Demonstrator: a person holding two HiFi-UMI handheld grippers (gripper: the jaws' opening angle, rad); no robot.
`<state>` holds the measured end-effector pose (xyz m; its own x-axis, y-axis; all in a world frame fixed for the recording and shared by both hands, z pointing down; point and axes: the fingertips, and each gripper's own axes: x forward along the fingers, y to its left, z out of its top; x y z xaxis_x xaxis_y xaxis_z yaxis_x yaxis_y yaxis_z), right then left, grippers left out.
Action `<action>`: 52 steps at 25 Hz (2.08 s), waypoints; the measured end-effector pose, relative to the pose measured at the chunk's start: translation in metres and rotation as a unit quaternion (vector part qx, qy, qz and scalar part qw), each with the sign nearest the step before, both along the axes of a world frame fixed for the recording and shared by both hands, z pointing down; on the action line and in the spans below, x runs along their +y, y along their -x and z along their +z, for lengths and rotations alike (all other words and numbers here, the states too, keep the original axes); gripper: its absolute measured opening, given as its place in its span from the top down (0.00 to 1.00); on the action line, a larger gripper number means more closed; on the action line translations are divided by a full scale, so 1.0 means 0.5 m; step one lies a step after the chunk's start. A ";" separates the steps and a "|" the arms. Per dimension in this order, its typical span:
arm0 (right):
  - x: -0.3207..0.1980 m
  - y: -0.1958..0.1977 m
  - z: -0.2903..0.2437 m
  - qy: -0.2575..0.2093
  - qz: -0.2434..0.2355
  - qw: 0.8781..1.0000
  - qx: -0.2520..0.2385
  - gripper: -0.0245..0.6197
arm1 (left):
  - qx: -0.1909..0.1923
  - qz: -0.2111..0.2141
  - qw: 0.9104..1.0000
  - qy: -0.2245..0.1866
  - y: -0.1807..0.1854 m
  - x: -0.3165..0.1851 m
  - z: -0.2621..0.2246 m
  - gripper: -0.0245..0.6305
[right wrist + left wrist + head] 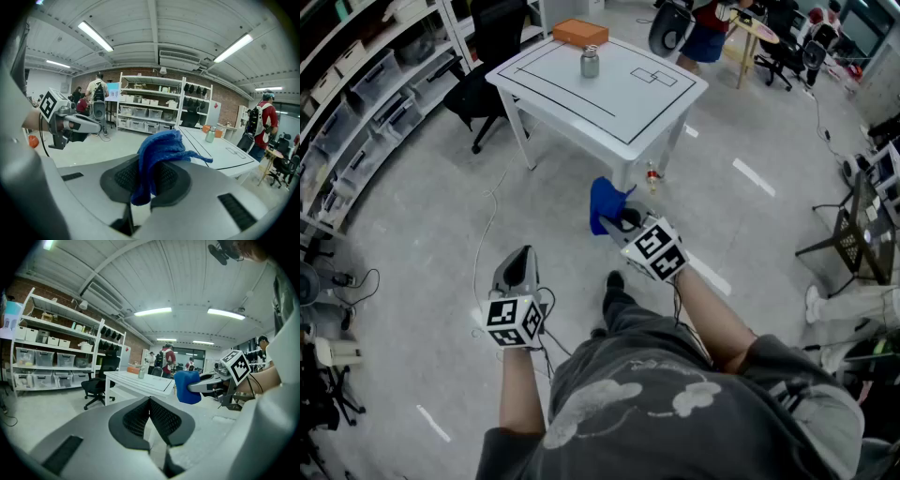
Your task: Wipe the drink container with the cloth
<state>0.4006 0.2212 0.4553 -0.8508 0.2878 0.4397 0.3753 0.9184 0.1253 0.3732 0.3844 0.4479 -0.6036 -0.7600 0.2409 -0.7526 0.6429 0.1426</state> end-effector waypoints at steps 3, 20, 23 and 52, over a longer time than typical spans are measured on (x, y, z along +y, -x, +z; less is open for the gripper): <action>0.008 -0.006 0.003 -0.003 -0.002 1.000 0.005 0.89 | 0.007 -0.005 1.000 -0.001 -0.011 0.017 0.006 0.96; -0.029 0.061 0.033 0.014 0.015 1.000 0.003 0.89 | 0.036 0.002 0.999 0.001 0.053 0.007 0.037 0.96; -0.065 0.115 0.056 0.022 0.027 0.999 0.005 0.89 | 0.047 0.004 0.999 0.011 0.094 -0.014 0.064 0.96; -0.506 0.703 0.032 0.044 0.076 0.996 -0.005 0.89 | 0.021 0.046 0.998 0.030 0.690 -0.428 0.021 0.96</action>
